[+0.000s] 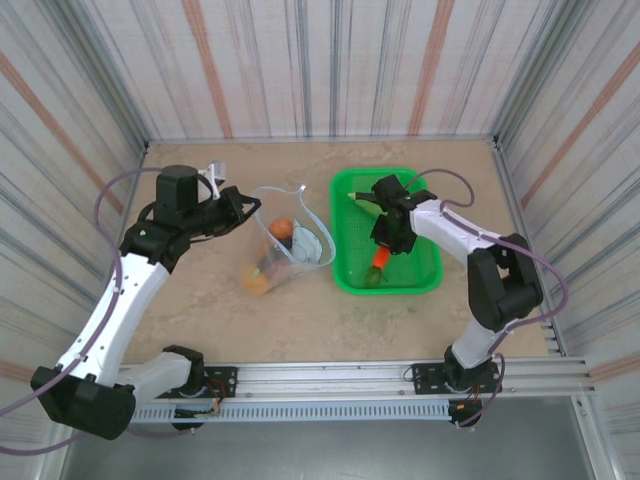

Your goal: Place the food in the zip-top bag and seal the zipper

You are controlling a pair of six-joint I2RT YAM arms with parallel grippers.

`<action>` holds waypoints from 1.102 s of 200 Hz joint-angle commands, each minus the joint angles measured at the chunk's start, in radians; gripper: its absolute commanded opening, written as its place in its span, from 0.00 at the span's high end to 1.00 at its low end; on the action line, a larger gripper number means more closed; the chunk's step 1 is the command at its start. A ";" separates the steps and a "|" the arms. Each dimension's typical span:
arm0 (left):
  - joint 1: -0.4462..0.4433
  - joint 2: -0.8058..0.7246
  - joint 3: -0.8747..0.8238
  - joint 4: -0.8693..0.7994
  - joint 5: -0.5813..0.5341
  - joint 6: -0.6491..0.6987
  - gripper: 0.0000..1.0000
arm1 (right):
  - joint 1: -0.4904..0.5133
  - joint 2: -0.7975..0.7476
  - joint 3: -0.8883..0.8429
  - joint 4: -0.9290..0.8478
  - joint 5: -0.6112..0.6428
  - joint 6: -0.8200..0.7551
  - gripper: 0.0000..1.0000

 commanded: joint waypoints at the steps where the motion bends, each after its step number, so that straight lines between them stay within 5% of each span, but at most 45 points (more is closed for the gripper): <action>1: 0.004 0.008 0.049 0.006 0.009 0.014 1.00 | -0.003 -0.114 0.048 -0.054 0.069 -0.073 0.74; 82: -0.006 0.050 0.061 0.018 0.047 -0.008 1.00 | 0.102 -0.469 0.195 0.126 -0.019 -0.259 0.72; 147: 0.008 0.058 0.067 0.012 0.065 -0.019 1.00 | 0.346 -0.395 0.248 0.450 -0.009 -0.466 0.71; 220: 0.012 0.058 0.069 0.044 0.094 -0.065 1.00 | 0.490 -0.272 0.004 0.984 0.053 -0.576 0.74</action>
